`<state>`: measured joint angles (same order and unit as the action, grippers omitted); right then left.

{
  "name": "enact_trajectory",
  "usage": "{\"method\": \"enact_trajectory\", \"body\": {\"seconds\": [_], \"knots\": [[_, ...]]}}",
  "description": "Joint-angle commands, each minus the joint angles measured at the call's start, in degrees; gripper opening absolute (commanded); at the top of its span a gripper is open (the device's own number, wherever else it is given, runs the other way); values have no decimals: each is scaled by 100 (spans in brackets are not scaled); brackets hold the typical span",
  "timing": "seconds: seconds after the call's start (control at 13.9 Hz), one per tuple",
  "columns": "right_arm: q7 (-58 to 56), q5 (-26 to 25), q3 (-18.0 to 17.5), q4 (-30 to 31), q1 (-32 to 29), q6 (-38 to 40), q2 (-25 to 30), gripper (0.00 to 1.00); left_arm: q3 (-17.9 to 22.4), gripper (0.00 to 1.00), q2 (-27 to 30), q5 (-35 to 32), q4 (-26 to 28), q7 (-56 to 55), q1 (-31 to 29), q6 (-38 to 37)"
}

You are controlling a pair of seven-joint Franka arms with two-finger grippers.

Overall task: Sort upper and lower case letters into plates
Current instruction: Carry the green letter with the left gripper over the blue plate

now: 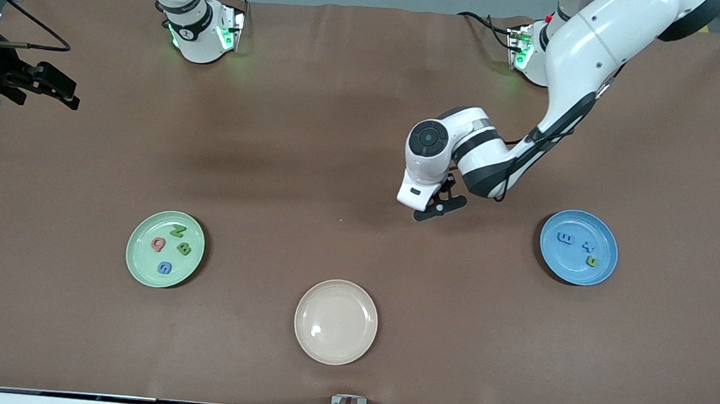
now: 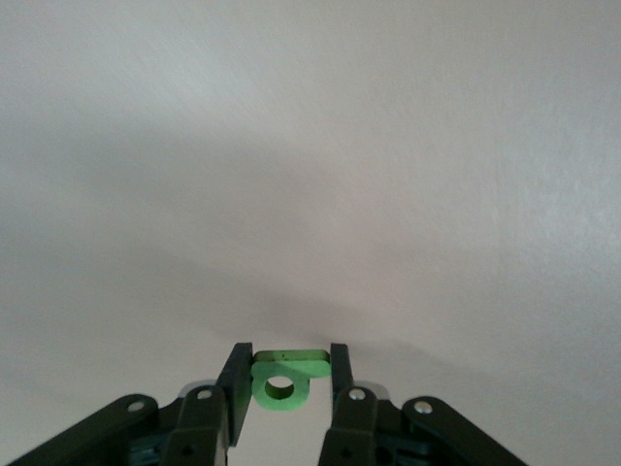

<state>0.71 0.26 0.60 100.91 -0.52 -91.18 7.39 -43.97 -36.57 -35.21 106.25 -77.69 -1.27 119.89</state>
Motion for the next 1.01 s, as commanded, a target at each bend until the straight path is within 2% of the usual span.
{"method": "enact_trajectory", "body": {"seconds": [0.0, 0.14, 0.36, 0.65, 0.94], "knots": [[34, 124, 45, -54, 52, -153, -70, 100, -523, 22, 510, 329, 115, 1190, -959, -465], [43, 124, 37, -54, 70, -338, -167, 100, -1103, 22, 493, 357, 176, 2191, -2021, -667], [43, 124, 36, -54, 79, -348, -185, 100, -1394, 23, 511, 304, 299, 3607, -3052, -686], [43, 115, 36, -116, 70, -295, -229, 100, -1404, 22, 397, -108, 334, 4927, -3853, -503], [-27, 80, 36, -151, 61, -295, -238, 100, -1369, 22, 160, -564, 721, 6167, -4732, 394]]}}
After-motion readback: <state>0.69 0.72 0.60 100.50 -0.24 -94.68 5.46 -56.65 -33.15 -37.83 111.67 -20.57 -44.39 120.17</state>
